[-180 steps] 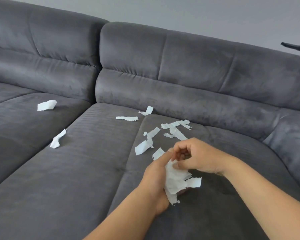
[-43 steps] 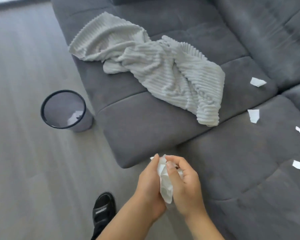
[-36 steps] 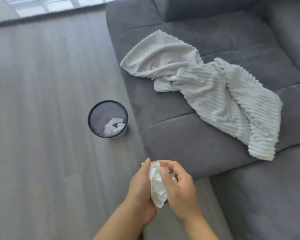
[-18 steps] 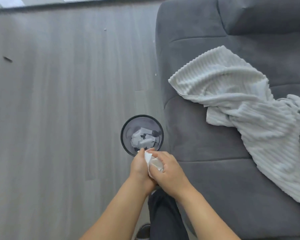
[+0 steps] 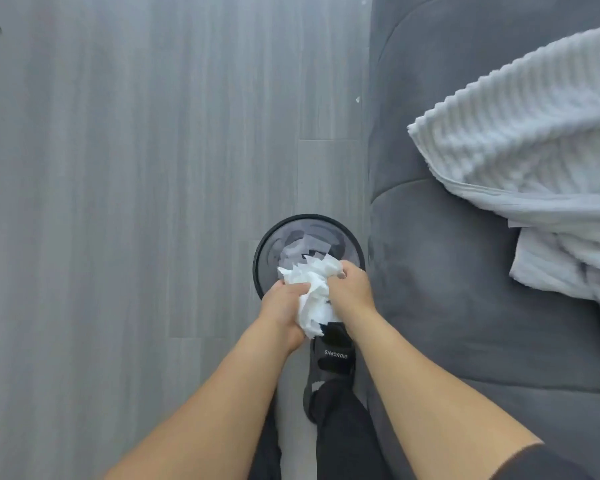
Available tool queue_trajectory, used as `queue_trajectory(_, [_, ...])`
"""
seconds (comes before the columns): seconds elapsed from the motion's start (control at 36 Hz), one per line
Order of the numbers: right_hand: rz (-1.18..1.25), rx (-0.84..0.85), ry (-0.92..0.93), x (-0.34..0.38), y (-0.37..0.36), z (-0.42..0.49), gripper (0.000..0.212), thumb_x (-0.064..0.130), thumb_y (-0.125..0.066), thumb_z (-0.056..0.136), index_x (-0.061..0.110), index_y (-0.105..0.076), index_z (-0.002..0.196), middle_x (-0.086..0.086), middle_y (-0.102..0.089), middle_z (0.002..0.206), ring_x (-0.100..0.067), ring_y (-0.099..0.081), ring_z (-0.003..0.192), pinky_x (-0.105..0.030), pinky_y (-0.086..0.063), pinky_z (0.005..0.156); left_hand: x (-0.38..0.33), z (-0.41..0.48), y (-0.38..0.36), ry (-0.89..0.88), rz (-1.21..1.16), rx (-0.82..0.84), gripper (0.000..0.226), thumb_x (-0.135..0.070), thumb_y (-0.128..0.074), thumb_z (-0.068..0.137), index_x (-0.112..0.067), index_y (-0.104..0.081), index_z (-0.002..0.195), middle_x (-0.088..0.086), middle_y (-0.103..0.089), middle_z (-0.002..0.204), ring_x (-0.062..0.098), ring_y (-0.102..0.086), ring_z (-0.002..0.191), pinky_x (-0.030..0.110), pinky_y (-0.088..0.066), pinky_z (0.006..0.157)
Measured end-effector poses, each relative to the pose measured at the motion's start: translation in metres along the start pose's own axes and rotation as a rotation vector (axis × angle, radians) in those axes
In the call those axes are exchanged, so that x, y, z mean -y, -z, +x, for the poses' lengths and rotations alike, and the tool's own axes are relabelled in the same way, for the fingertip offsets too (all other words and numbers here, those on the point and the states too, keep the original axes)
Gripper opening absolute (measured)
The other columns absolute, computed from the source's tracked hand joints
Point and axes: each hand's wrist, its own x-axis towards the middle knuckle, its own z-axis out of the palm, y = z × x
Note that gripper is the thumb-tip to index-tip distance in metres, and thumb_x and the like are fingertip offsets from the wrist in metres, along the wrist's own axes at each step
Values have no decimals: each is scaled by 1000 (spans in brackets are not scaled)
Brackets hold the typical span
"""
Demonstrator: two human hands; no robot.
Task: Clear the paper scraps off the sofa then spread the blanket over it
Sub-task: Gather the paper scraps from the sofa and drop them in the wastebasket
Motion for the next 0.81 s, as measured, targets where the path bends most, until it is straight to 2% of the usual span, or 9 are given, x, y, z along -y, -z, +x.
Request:
queue_trajectory(0.08, [91, 131, -101, -5, -8, 5, 12, 15, -57, 87, 11, -67, 84, 5, -68, 69, -16, -63, 64, -26, -50, 58, -3, 14, 2, -10, -9, -12, 42, 14, -53, 90, -12, -66, 121, 22, -76, 108, 39, -76, 84, 48, -62, 68])
queue_trajectory(0.17, [60, 121, -123, -9, -11, 13, 10, 21, -64, 84, 22, -72, 91, 4, -76, 82, -17, -72, 77, -31, -58, 67, -7, 21, -1, 19, 13, 13, 43, 15, -51, 89, -6, -67, 122, 22, -75, 105, 37, -73, 79, 45, -60, 65])
queue_trajectory(0.22, [50, 38, -137, -12, -10, 21, 16, 14, -61, 86, 21, -68, 99, -1, -74, 91, -21, -72, 84, -35, -58, 72, -7, 20, -4, 24, 29, 18, 33, 9, -56, 93, -3, -64, 122, 22, -71, 102, 36, -70, 77, 41, -56, 58])
queue_trajectory(0.28, [81, -62, -161, -13, -8, 27, 16, 12, -58, 89, 18, -62, 103, -3, -70, 97, -25, -69, 87, -37, -57, 74, -8, 20, -5, 26, 20, -2, 35, 12, -56, 91, -6, -64, 120, 24, -70, 107, 38, -68, 84, 44, -55, 65])
queue_trajectory(0.44, [82, -149, -196, -12, -15, 34, 6, 13, -54, 90, 17, -58, 88, -2, -62, 84, -22, -55, 71, -32, -47, 64, -15, 21, -1, 22, 63, -106, 22, 0, -56, 97, -6, -62, 118, 23, -73, 111, 38, -70, 81, 39, -57, 55])
queue_trajectory(0.53, [250, -5, -255, -10, -19, 35, 19, 13, -57, 89, 20, -67, 104, -1, -70, 93, -21, -63, 75, -31, -51, 63, -21, 26, 1, 42, 0, -66, 30, 7, -44, 95, -6, -63, 113, 20, -75, 98, 36, -71, 80, 45, -56, 73])
queue_trajectory(0.58, [379, 137, -316, -10, -21, 35, 31, 21, -61, 91, 32, -61, 120, 4, -70, 110, -20, -72, 89, -31, -57, 64, -24, 29, 2, 33, -17, -33, 39, 12, -40, 90, -6, -61, 117, 20, -74, 101, 36, -72, 80, 45, -56, 73])
queue_trajectory(0.64, [440, 206, -356, -13, -21, 36, 40, 26, -66, 93, 29, -56, 132, 0, -68, 122, -23, -73, 100, -35, -61, 68, -25, 32, 2, 23, 18, -75, 48, 16, -38, 86, -5, -58, 124, 20, -72, 109, 34, -73, 82, 41, -59, 65])
queue_trajectory(0.81, [300, -54, -334, -26, -23, 37, 35, 3, -64, 90, 18, -65, 121, -2, -71, 108, -23, -70, 93, -37, -60, 81, -20, 35, -2, -32, 134, -341, 37, 10, -43, 92, -13, -63, 113, 9, -66, 92, 18, -59, 72, 26, -49, 54])
